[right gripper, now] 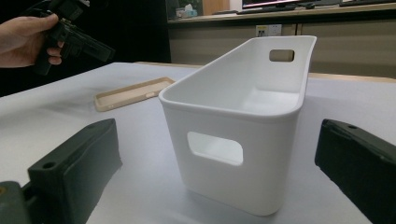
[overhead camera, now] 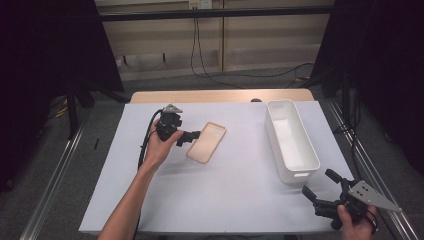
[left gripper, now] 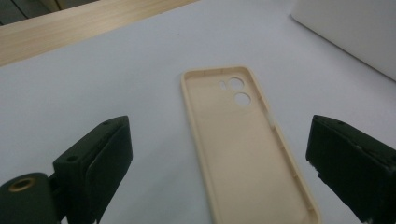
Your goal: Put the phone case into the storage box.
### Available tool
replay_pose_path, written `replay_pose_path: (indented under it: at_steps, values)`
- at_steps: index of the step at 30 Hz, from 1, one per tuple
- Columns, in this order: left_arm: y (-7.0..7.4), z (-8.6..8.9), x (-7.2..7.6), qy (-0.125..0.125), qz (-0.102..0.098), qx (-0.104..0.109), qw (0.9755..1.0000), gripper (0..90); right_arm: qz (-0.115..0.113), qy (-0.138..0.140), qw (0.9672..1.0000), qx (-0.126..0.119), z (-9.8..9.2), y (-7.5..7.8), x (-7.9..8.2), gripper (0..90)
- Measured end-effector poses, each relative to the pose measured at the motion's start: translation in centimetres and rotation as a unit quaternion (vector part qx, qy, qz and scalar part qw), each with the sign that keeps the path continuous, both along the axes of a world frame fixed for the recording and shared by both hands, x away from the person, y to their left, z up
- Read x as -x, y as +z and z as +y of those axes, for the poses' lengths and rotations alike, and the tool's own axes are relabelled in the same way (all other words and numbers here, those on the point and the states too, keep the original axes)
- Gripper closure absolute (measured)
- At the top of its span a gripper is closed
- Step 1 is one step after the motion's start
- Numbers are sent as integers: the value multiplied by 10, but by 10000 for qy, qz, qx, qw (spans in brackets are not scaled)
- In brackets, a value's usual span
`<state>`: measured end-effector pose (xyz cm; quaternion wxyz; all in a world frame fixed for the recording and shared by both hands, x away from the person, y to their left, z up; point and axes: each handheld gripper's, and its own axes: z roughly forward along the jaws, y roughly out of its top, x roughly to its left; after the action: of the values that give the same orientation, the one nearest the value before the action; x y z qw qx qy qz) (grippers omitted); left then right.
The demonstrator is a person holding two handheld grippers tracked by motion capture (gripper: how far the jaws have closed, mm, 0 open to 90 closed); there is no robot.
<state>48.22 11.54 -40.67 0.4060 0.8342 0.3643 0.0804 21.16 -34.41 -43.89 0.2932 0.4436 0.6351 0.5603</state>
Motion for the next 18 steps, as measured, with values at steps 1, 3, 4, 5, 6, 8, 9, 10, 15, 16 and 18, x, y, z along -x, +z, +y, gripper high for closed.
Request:
replay_pose_path:
  at_steps: [1, 3, 4, 5, 6, 8, 9, 10, 15, 16, 18]
  values:
    - [0, -2, -2, -20, 15, -80, 10000, 72, 2, 5, 10000, 1, 0, 0, 0, 0]
    - [-1, -4, -3, -52, 52, -151, 9999, 72, 2, 3, 10000, -2, 0, 0, 0, 0]
    - [-2, -5, -5, -67, 24, -216, 9997, 72, 1, 7, 10000, -3, 0, 0, 0, 0]
    - [-2, -5, -5, -81, 26, -258, 9996, 72, 6, 3, 10000, -8, 0, 0, 0, 0]
    - [-3, -5, -6, -115, 7, -311, 9995, 69, 5, 1, 10000, -11, 0, 0, 0, 0]
    - [-4, -7, -8, -142, 56, -402, 9991, 62, 7, 7, 10000, -8, 0, 0, 0, 0]
    - [-4, -7, -9, -187, 82, -469, 9987, 62, 6, 7, 10000, -13, 0, -1, -1, 0]
    - [-5, -9, -10, -197, 111, -492, 9985, 62, 3, 13, 10000, -9, 0, -1, -1, 0]
    - [-7, -16, -14, -253, 249, -727, 9967, 84, 12, 26, 10000, 18, 1, -1, -1, 0]
    - [-8, -17, -14, -277, 264, -781, 9962, 85, 12, 28, 10000, 21, 1, -1, -1, 0]
    - [-10, -19, -14, -329, 339, -843, 9953, 99, 15, 22, 10000, 14, 0, -1, -1, 0]
